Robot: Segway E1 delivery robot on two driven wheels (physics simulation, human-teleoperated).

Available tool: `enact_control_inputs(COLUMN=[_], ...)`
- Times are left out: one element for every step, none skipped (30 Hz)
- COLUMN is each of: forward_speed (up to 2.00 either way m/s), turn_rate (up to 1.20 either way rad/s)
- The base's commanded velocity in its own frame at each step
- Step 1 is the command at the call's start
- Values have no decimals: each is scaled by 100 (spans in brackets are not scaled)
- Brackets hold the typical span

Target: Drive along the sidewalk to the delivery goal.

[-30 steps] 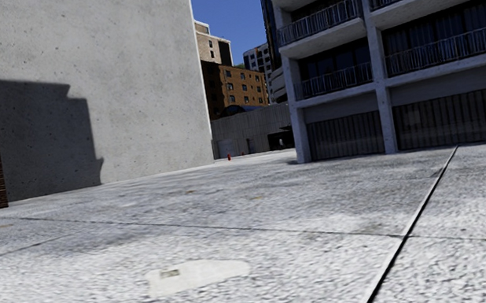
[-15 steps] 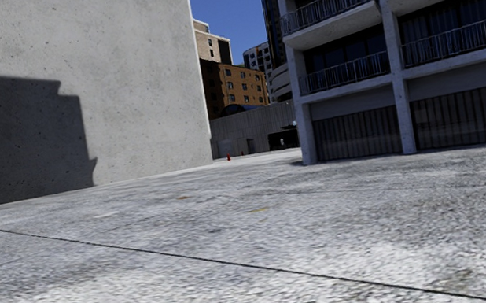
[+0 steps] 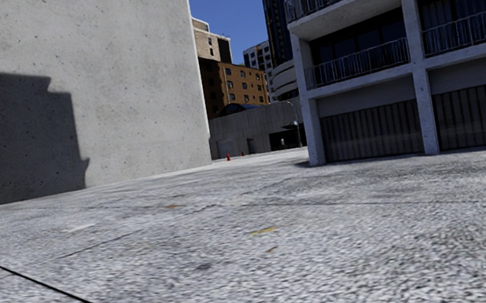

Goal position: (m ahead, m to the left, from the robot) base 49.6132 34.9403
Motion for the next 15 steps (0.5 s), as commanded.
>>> enact_control_inputs(forward_speed=[200,200,200,200,200,200,200,200,200,200,200,200,200,200,200], turn_rate=[0,0,0,0,0,0,0,0,0,0,0,0,0,0,0])
